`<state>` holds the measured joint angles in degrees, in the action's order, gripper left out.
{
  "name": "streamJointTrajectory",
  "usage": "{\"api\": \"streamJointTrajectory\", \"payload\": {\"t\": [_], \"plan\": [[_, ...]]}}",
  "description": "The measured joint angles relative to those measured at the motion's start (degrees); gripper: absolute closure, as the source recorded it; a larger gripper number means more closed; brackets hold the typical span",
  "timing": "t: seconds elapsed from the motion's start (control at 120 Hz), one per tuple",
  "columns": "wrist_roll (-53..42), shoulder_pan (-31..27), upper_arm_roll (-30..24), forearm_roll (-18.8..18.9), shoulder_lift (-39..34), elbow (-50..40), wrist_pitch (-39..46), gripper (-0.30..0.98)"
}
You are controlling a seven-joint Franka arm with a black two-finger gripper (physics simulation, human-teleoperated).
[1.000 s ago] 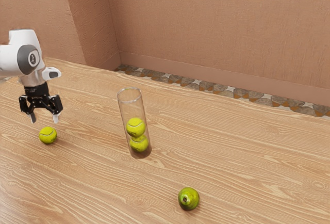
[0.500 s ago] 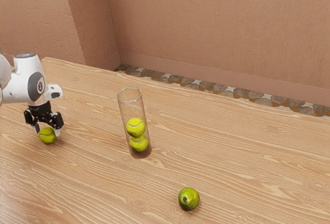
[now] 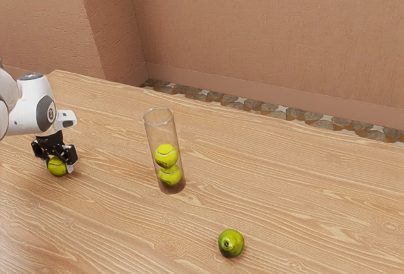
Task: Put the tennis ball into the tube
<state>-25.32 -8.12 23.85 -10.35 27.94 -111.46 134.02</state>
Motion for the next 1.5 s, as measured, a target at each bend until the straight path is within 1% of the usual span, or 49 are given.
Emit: {"api": "streamJointTrajectory", "payload": {"t": [0.15, 0.3, 0.433, 0.533, 0.6, 0.675, 0.808, 0.892, 0.992, 1.158, 1.367, 1.5], "plan": [[-1.0, 0.0, 0.01, -0.08, -0.09, -0.17, 0.19, 0.22], [-1.6, -0.02, 0.02, 0.09, -0.48, -0.12, 0.24, 0.26], [-2.17, 0.58, 0.02, 0.28, -3.52, 0.1, -0.99, 0.29], [-2.78, 1.78, -0.06, 0.41, -7.88, 1.65, -5.03, 0.31], [-3.07, 3.29, -0.33, 0.46, -9.32, 4.93, -8.49, 0.31], [-3.04, 5.57, -1.09, 0.84, -9.72, 10.58, -12.97, 0.31], [-2.17, 11.33, -2.7, 1.7, -10.16, 20.13, -20.52, 0.31], [-1.34, 15.81, -2.75, 1.66, -11.51, 23.07, -24.09, 0.31], [0.02, 20.44, -2.76, 1.6, -12.93, 23.75, -27.05, 0.31], [2.64, 24.89, -2.84, 1.56, -14.82, 22.28, -29.68, 0.31], [5.74, 27.02, -3.2, 1.58, -15.3, 21.08, -31.02, 0.31], [7.69, 29.17, -3.24, 1.67, -17.1, 19.04, -31.38, 0.31]]}}
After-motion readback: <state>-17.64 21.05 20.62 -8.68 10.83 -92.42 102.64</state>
